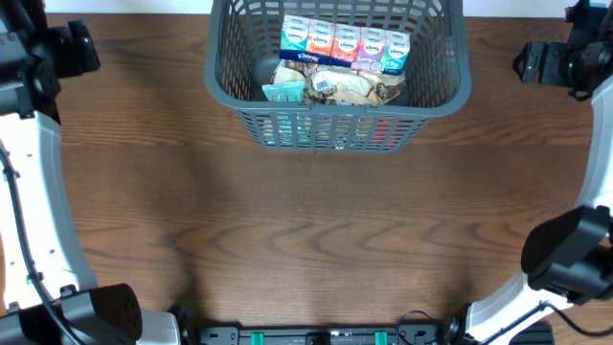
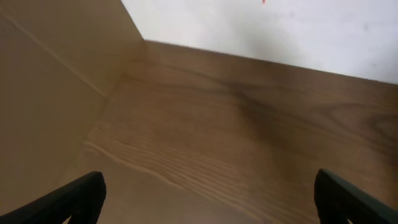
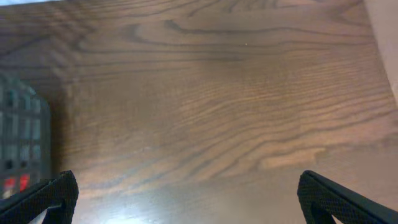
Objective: Pack container
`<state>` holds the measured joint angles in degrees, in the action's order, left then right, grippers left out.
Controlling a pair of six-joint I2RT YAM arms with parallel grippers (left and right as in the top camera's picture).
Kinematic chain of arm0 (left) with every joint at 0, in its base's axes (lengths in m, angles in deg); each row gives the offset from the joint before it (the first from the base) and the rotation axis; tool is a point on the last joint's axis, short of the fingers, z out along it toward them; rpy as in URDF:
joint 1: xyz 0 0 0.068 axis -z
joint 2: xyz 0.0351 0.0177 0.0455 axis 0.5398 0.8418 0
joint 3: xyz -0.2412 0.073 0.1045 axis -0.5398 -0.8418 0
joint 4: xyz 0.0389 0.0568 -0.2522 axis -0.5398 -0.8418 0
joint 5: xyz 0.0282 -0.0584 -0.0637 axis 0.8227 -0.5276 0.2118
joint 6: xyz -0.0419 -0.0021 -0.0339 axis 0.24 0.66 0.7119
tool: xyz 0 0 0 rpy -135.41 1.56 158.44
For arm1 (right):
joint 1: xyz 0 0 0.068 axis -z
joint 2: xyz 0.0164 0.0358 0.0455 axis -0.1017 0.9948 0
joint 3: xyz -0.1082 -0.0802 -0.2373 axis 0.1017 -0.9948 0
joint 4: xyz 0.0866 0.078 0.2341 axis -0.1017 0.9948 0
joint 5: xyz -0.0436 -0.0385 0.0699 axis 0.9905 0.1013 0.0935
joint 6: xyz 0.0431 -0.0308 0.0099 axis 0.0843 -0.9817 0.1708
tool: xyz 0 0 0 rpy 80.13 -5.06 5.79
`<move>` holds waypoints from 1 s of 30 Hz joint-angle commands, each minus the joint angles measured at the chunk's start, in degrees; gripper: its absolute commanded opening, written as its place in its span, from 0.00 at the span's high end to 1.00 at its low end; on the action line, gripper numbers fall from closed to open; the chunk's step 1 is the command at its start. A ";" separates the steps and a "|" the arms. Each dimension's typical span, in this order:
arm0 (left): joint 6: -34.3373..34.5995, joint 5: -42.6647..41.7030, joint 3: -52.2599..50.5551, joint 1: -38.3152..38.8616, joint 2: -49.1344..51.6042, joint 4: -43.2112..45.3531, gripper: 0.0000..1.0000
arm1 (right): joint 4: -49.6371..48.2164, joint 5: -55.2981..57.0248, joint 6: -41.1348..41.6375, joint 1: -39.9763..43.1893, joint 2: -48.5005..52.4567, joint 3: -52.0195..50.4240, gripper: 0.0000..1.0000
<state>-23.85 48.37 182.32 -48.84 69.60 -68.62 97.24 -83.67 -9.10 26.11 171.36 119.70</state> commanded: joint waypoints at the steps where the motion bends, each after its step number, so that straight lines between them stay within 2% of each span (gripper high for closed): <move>1: 7.63 0.50 -4.98 0.04 -3.13 0.66 0.02 | 0.96 0.76 1.68 -0.74 -4.70 -2.73 0.01; 6: 11.82 0.44 -17.79 0.20 -9.84 6.60 0.01 | -1.81 2.56 2.86 -1.64 -13.68 -14.64 0.01; 15: 10.67 -10.84 -44.87 0.74 -29.35 15.61 0.01 | -7.96 3.89 4.57 -6.40 -40.81 -43.82 0.01; 18: 10.23 -11.21 -51.89 2.34 -35.98 15.80 0.01 | -7.63 4.33 5.86 -8.98 -49.29 -51.23 0.01; 24: 9.25 -11.13 -62.45 7.89 -49.90 15.85 0.01 | -5.64 4.22 8.39 -14.40 -62.64 -61.92 0.01; 30: 9.90 -10.08 -67.78 10.86 -60.63 15.61 0.01 | -5.22 3.65 14.71 -19.17 -67.30 -66.64 0.01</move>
<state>-13.84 38.03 116.24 -38.76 12.46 -53.10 91.61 -80.22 1.17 9.04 104.72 54.92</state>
